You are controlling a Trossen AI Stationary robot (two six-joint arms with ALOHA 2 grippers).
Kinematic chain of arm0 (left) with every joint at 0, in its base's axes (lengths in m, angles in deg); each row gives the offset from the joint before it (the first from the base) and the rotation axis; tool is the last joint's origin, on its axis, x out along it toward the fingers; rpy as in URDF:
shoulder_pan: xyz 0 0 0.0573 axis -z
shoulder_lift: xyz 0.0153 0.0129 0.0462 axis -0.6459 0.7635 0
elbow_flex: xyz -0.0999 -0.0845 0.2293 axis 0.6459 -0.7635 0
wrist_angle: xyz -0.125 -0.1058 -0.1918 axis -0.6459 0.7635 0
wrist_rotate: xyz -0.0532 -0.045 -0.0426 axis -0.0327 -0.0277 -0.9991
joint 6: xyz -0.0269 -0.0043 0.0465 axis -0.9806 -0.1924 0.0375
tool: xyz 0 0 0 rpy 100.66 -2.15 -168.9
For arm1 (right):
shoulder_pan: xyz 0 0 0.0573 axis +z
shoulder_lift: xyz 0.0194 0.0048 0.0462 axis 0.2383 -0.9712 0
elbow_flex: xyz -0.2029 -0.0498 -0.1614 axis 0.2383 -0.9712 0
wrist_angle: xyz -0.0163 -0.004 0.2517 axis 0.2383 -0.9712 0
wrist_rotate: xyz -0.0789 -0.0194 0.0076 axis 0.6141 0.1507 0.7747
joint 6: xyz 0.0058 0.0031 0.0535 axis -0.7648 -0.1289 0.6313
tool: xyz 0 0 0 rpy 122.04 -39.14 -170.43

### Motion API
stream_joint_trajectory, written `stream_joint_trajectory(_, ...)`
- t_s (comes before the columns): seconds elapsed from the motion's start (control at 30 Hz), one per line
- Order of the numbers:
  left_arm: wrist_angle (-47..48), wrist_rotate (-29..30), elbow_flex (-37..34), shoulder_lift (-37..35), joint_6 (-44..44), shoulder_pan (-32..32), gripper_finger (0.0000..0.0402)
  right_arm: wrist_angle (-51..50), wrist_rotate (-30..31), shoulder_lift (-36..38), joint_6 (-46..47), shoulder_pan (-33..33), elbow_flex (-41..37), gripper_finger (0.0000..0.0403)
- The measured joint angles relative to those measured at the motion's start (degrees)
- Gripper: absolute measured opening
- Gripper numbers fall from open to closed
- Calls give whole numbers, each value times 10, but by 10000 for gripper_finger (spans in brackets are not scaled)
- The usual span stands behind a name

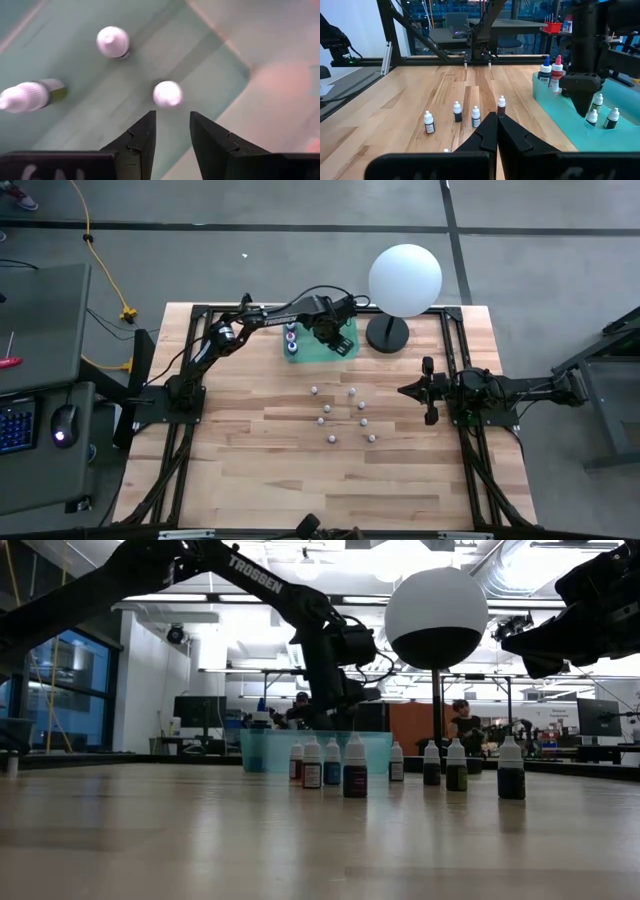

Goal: Pick & Place food coloring
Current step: Put the small red food coloring bottle into the green bin

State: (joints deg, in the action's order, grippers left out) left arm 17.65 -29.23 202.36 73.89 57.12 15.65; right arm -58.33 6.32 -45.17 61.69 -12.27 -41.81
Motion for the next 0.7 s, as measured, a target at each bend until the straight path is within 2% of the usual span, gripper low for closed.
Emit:
stream_joint_trajectory(0.47,107,14,20,-6,65,-1,116,0,0,0,0,0,0,0)
stream_joint_trajectory(0.7,113,53,20,-60,89,-2,116,0,0,0,0,0,0,0)
